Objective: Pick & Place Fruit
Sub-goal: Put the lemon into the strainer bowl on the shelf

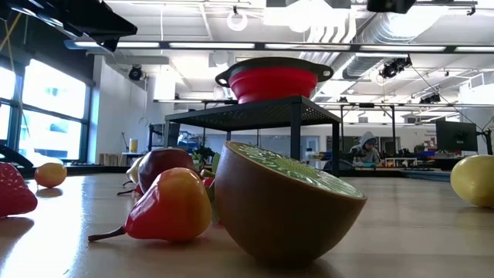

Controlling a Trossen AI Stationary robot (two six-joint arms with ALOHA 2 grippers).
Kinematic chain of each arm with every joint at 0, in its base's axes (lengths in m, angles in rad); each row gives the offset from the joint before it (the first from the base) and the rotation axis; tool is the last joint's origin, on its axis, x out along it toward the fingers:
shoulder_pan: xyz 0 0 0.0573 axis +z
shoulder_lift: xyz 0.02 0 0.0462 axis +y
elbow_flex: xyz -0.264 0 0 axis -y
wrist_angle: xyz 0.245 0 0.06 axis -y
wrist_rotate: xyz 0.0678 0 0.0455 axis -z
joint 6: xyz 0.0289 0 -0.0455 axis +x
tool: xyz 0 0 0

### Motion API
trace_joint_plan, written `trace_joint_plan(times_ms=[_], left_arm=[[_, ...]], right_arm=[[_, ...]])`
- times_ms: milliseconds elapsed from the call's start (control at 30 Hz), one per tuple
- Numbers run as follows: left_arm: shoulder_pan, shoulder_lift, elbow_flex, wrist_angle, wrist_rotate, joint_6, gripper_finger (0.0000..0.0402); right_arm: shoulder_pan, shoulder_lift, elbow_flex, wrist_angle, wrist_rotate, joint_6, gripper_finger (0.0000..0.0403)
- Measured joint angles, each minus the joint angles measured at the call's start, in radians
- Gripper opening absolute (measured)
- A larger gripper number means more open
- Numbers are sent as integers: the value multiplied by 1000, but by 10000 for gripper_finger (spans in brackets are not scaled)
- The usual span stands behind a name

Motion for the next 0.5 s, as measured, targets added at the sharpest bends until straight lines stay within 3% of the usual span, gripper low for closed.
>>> trace_joint_plan(times_ms=[300,500], left_arm=[[0,0,0,0,2,-18,19],[0,0,0,0,1,-18,19]], right_arm=[[20,1,-117,73,-3,82,18],[20,1,-139,114,-1,74,94]])
